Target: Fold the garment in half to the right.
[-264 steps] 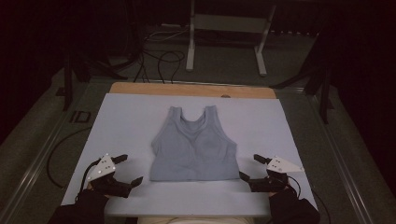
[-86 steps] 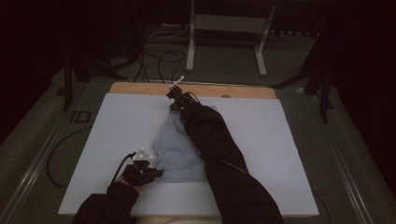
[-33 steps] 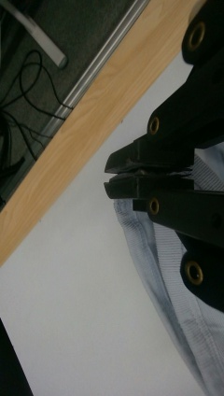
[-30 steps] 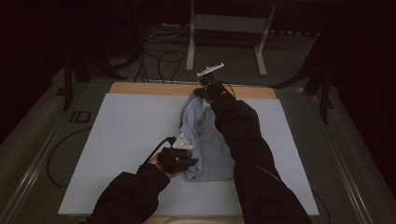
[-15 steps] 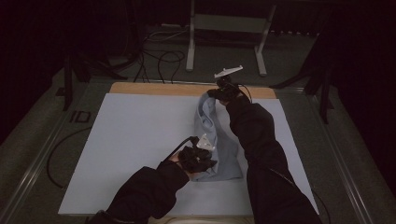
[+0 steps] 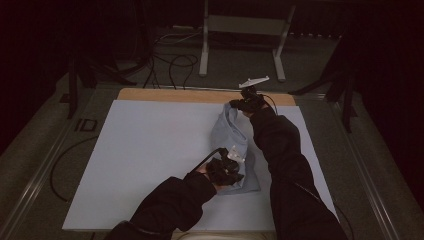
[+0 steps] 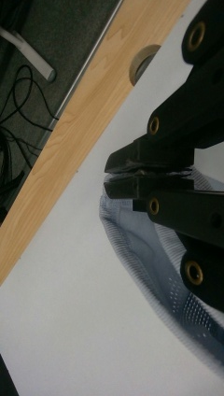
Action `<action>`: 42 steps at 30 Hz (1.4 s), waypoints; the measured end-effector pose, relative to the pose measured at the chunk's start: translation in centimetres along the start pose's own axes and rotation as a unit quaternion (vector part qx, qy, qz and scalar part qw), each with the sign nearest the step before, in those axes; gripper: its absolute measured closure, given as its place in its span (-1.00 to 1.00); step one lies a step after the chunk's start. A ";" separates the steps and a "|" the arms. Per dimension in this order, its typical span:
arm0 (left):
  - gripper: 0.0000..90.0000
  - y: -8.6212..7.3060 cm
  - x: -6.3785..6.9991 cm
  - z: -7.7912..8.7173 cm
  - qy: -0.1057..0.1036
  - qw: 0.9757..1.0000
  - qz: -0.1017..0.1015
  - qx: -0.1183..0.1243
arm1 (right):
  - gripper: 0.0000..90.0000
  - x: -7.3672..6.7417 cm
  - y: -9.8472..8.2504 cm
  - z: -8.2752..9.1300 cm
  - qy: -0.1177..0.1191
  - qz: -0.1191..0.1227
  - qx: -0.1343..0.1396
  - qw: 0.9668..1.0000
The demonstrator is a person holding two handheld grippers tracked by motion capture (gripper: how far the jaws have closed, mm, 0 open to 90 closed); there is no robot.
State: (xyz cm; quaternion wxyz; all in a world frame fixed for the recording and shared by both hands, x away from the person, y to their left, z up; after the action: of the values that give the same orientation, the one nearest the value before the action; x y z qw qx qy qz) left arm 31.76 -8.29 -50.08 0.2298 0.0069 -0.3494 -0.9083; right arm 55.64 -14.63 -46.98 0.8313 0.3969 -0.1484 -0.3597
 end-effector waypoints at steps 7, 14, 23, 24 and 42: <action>0.93 0.1 0.0 -2.1 -0.001 1.000 0.004 -0.012 | 0.93 0.7 -1.0 -1.2 0.007 -0.014 -0.002 1.000; 0.92 0.0 -0.7 -3.8 0.000 0.999 0.016 -0.031 | 0.19 0.7 -1.7 -2.4 0.026 -0.028 -0.005 0.999; 0.90 0.5 -0.7 -5.4 0.003 0.999 0.025 -0.030 | -0.70 0.5 -1.5 -0.2 0.042 -0.055 0.011 0.998; 0.89 0.6 -0.7 -5.5 0.001 0.999 0.024 -0.030 | -0.70 0.4 -1.5 0.1 0.044 -0.052 0.015 0.998; -0.02 1.5 1.0 -4.8 0.010 0.999 -0.024 -0.030 | -0.77 -1.1 -2.6 3.8 0.061 -0.047 0.046 0.996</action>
State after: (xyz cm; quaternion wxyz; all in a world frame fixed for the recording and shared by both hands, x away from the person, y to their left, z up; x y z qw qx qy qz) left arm 32.30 -12.73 -52.56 0.2117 0.0168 -0.3192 -0.9236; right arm 51.58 -17.07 -46.52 0.8017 0.4628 -0.0948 -0.3662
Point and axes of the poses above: each handheld gripper's, and its own axes: z roughly backward along the jaws, y roughly out of its top, x roughly to its right, the point moved 7 cm from there along -z, roughly forward along the jaws
